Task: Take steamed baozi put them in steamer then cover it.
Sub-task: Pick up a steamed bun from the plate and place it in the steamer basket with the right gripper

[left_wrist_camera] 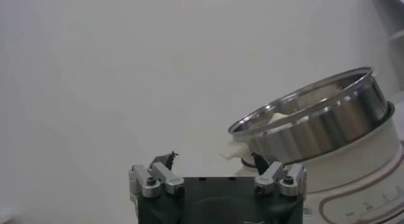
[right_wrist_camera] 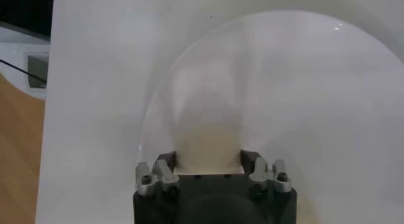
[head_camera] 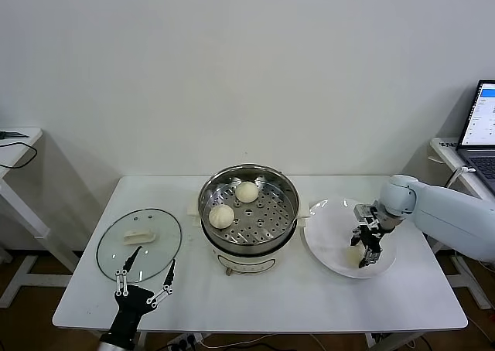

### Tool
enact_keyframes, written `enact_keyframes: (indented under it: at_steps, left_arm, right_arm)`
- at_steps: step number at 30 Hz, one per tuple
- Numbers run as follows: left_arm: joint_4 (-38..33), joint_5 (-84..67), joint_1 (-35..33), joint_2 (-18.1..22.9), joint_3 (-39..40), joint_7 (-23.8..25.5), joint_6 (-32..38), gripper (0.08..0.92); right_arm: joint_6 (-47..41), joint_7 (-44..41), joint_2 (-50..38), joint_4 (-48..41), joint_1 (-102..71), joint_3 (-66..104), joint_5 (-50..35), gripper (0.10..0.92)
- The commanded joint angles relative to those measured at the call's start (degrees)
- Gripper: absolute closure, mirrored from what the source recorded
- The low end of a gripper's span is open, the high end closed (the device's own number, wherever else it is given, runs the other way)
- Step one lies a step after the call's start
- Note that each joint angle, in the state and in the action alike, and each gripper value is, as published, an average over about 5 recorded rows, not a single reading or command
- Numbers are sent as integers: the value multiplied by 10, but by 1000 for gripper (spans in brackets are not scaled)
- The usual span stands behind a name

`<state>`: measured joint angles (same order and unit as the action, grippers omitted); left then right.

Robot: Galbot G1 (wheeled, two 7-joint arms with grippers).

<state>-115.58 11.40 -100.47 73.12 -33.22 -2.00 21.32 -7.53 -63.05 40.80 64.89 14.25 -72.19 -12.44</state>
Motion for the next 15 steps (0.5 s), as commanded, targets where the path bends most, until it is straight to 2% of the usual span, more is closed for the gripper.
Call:
enact_keyframes:
  at_steps: [1, 7, 15]
  left_arm:
    - [-1, 0, 2, -3, 1, 0, -1, 177]
    - [-3, -1, 6, -4, 6, 0, -2, 177]
    - [-9, -1, 5, -8, 4, 0, -1, 177]
  right_arm:
    - [31, -51, 3, 23, 117, -11, 9, 374]
    - [162, -96, 67, 41, 279, -34, 19, 368]
    - [312, -75, 174, 110, 330, -25, 59, 355]
